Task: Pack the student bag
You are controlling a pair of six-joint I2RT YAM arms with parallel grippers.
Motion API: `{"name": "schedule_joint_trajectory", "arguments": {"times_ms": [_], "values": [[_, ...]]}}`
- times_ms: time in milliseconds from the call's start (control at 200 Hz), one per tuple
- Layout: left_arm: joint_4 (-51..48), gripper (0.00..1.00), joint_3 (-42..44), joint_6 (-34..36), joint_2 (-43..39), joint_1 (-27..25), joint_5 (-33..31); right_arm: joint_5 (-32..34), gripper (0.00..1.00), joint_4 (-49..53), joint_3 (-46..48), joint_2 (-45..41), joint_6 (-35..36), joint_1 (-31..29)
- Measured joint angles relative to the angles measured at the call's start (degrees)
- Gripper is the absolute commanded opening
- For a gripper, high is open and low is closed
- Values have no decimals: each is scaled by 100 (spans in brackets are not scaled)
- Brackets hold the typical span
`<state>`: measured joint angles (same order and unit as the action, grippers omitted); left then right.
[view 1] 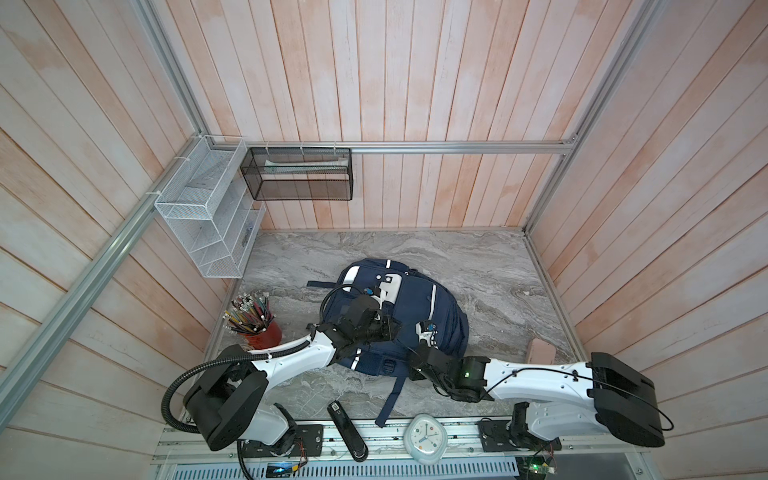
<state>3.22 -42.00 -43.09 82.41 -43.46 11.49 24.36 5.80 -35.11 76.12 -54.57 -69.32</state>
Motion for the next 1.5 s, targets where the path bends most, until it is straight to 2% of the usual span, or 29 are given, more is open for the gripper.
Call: {"name": "schedule_joint_trajectory", "arguments": {"times_ms": [55,130,290,430,580,770,970,1150,1225,1300,1375,1500], "values": [[-48,9,0,52,4,24,-17,42,3,48,-9,22,-48,-2],[-85,0,0,37,15,70,-13,39,0,59,-7,-37,-20,-2],[-85,0,0,153,31,199,107,-308,0,-70,374,-619,214,232],[-15,0,-11,221,131,339,273,-852,0,70,894,-1419,535,881],[286,0,-11,260,363,431,448,-1561,0,225,1222,-2376,1119,1891],[671,0,-17,271,560,442,540,-2483,0,210,1266,-2524,1823,2986],[525,0,-302,492,772,728,761,-2900,0,234,1032,-2079,2319,3093],[68,0,-822,848,1040,964,861,-2730,0,168,935,-2059,2380,2643],[-160,7,-1093,981,1220,1141,1086,-2594,0,129,800,-1836,2376,2315],[-227,31,-1231,1071,1274,1307,1106,-2594,0,-31,619,-1451,2371,2111],[-251,46,-1233,1073,1115,1469,901,-2677,0,-251,514,-1106,2323,2013],[-291,55,-951,946,291,1622,621,-2761,0,-597,389,-651,2192,1908]]}}
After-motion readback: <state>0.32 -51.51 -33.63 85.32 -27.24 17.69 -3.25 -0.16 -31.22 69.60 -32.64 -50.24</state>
